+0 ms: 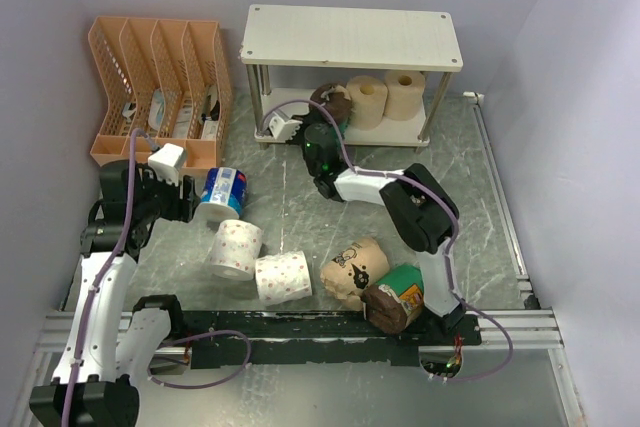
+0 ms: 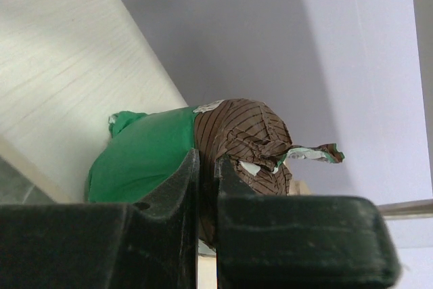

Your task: Place and organize the paper towels onto the shelf

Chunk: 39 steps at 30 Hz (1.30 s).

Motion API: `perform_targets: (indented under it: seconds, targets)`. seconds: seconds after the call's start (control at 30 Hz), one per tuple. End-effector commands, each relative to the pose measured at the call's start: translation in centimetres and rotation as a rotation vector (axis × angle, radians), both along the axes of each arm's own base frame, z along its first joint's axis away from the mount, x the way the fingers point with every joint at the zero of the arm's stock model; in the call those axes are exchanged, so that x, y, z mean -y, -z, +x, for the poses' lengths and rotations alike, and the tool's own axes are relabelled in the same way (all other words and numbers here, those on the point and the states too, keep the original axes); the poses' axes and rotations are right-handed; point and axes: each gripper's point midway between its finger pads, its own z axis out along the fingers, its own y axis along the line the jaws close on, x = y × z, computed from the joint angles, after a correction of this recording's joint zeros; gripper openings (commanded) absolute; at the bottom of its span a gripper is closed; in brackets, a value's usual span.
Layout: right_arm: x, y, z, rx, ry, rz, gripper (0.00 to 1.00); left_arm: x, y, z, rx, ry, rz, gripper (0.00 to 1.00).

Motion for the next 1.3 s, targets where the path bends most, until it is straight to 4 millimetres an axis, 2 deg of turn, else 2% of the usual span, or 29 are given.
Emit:
perform_targets:
  seconds: [0.0, 0.13, 0.23, 0.27, 0.33, 0.37, 0.4, 0.47, 0.5, 0.6, 0.67, 0.8, 0.9, 0.97, 1.0, 1.03, 1.1, 1.2, 1.23, 1.27]
  targets:
    - [-0.2, -4.2, 2.3, 0.127, 0.003, 0.056, 0.0, 0.4, -0.4, 0.3, 0.009, 0.017, -0.005, 0.7]
    - [0.6, -4.0, 3.9, 0.13, 0.031, 0.058, 0.0, 0.6, -0.3, 0.3, 0.006, 0.023, -0.004, 0.7]
    - [0.9, -3.9, 4.2, 0.126, 0.041, 0.073, 0.0, 0.6, -0.4, 0.3, 0.007, 0.023, -0.004, 0.7]
    - [1.1, -4.2, 4.1, 0.13, 0.047, 0.081, 0.1, 0.6, -0.3, 0.3, 0.005, 0.022, -0.004, 0.7]
    - [1.3, -4.4, 3.4, 0.129, 0.051, 0.096, 0.51, 0.6, -0.4, 0.3, 0.007, 0.022, -0.004, 0.71]
    - [1.5, -4.9, 2.8, 0.138, 0.053, 0.121, 0.68, 0.6, -0.3, 0.3, 0.006, 0.023, -0.004, 0.71]
    - [1.7, -5.3, 2.2, 0.141, 0.055, 0.139, 0.8, 0.6, -0.3, 0.3, 0.005, 0.024, -0.004, 0.71]
    - [1.8, -6.2, 0.6, 0.123, 0.049, 0.177, 0.96, 0.6, -0.3, 0.3, 0.004, 0.024, -0.005, 0.73]
    - [1.9, -6.7, -0.4, 0.114, 0.046, 0.203, 1.0, 0.6, -0.3, 0.3, 0.002, 0.024, -0.005, 0.73]
    - [2.5, -8.1, -3.7, 0.106, 0.046, 0.297, 1.0, 0.7, -0.3, 0.3, 0.002, 0.026, -0.005, 0.76]
    - [3.6, -9.8, -6.2, 0.122, 0.075, 0.382, 1.0, 0.7, -0.4, 0.3, 0.006, 0.028, -0.006, 0.75]
    - [6.7, -10.0, -11.0, 0.073, 0.122, 0.532, 1.0, 1.2, -1.0, 0.2, 0.014, 0.055, -0.02, 0.79]
    - [8.3, -10.1, -14.2, -0.029, 0.092, 0.728, 1.0, 2.0, -2.8, 0.2, 0.024, 0.103, -0.04, 0.82]
    - [9.8, -10.8, -16.0, -0.074, 0.096, 0.86, 1.0, 5.1, -4.2, -0.6, -0.024, 0.289, -0.074, 0.83]
    - [10.5, -10.6, -16.8, -0.124, 0.115, 0.885, 1.0, 6.9, -4.6, -0.8, -0.075, 0.393, -0.087, 0.92]
    - [11.4, -11.4, -17.5, -0.133, 0.134, 0.916, 1.0, 8.3, -4.6, -0.9, -0.137, 0.473, -0.095, 0.98]
    - [14.1, -13.2, -18.7, -0.085, 0.202, 0.982, 1.0, 10.9, -5.4, -0.8, -0.2, 0.611, -0.094, 1.0]
    - [17.6, -16.8, -21.1, -0.012, 0.214, 1.115, 1.0, 16.1, -7.5, -0.2, -0.151, 0.761, -0.065, 1.0]
    - [19.1, -18.4, -22.2, 0.022, 0.216, 1.174, 1.0, 18.1, -7.8, -0.4, -0.149, 0.818, -0.044, 1.0]
    - [20.2, -19.4, -23.0, 0.042, 0.22, 1.217, 1.0, 20.4, -7.0, -0.5, -0.188, 0.887, -0.021, 1.0]
